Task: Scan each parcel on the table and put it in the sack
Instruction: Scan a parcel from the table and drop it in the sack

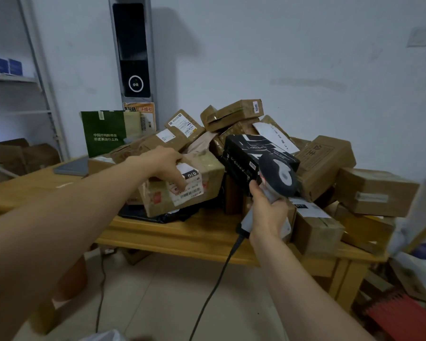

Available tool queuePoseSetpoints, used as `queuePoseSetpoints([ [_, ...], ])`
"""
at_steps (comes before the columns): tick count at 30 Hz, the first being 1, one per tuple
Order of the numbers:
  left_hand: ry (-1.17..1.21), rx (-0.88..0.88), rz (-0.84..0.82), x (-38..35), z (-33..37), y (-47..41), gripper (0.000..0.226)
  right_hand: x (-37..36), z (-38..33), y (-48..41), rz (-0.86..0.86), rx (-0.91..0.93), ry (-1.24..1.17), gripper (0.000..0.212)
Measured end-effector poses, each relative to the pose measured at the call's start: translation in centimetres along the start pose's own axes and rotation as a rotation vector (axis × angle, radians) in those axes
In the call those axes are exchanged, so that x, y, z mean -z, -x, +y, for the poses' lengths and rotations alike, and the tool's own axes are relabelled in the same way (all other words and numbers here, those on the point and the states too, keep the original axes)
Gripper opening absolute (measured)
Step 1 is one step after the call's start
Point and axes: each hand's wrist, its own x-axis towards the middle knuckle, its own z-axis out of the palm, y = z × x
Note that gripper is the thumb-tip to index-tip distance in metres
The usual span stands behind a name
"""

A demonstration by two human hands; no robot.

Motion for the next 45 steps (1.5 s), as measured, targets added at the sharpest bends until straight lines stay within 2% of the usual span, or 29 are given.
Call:
queuePoseSetpoints([
  [2,0.247,0.069,-0.021,-0.4,-1.0,1.5,0.066,-0.1,0.6,1.3,-0.078,-0.013,0.018,0.02],
  [4,0.507,0.15,-0.036,-1.4,-2.3,3.1,0.061,-0.5,1.2,2.6,-0.188,-0.067,0.054,0.027],
  [7,0.778,0.272,-0.026,-3.4,-4.4,5.4,0.052,-1.5,2.7,4.6,-0.312,-0.144,0.108,0.03],
  [9,0.925,0.337,-0.011,-4.9,-5.6,6.9,0.048,-2.2,3.6,5.6,-0.349,-0.171,0.136,0.031],
  [12,1.109,0.379,-0.018,-7.1,-7.1,8.8,0.065,-3.1,4.9,6.8,-0.397,-0.237,0.151,0.032],
  [16,1.338,0.41,-0.018,-9.5,-7.7,10.9,0.028,-4.0,6.2,8.7,-0.487,-0.291,0.196,0.039],
  [18,1.431,0.378,-0.043,-10.1,-8.1,11.7,0.026,-4.4,6.5,9.2,-0.522,-0.286,0.2,0.04],
  [20,1.515,0.352,-0.026,-10.2,-9.0,12.2,0.038,-4.7,6.6,9.6,-0.539,-0.266,0.203,0.03],
  [22,1.543,0.337,0.067,-10.5,-10.0,12.3,0.045,-4.9,6.3,10.0,-0.528,-0.242,0.211,0.021],
  [25,1.634,0.339,0.291,-11.0,-11.0,12.3,0.054,-5.2,5.5,11.1,-0.548,-0.226,0.209,0.013],
  [27,1.644,0.334,0.428,-11.3,-11.4,12.2,0.053,-5.4,4.9,12.1,-0.596,-0.314,0.186,0.017],
  [29,1.622,0.341,0.507,-11.7,-12.0,12.1,0.065,-5.8,4.5,12.9,-0.652,-0.448,0.127,0.017],
  [31,1.551,0.407,0.552,-12.1,-12.3,12.2,0.104,-6.2,4.4,13.4,-0.708,-0.56,0.054,0.014],
  [33,1.473,0.457,0.607,-12.9,-12.8,12.1,0.128,-6.5,4.4,13.6,-0.753,-0.633,0.005,0.013],
  [38,1.371,0.469,0.678,-14.0,-13.2,11.7,0.145,-6.7,4.5,13.7,-0.783,-0.748,-0.049,0.019],
  [45,1.354,0.448,0.661,-14.3,-13.1,11.2,0.153,-6.8,4.1,13.7,-0.76,-0.741,-0.041,0.022],
])
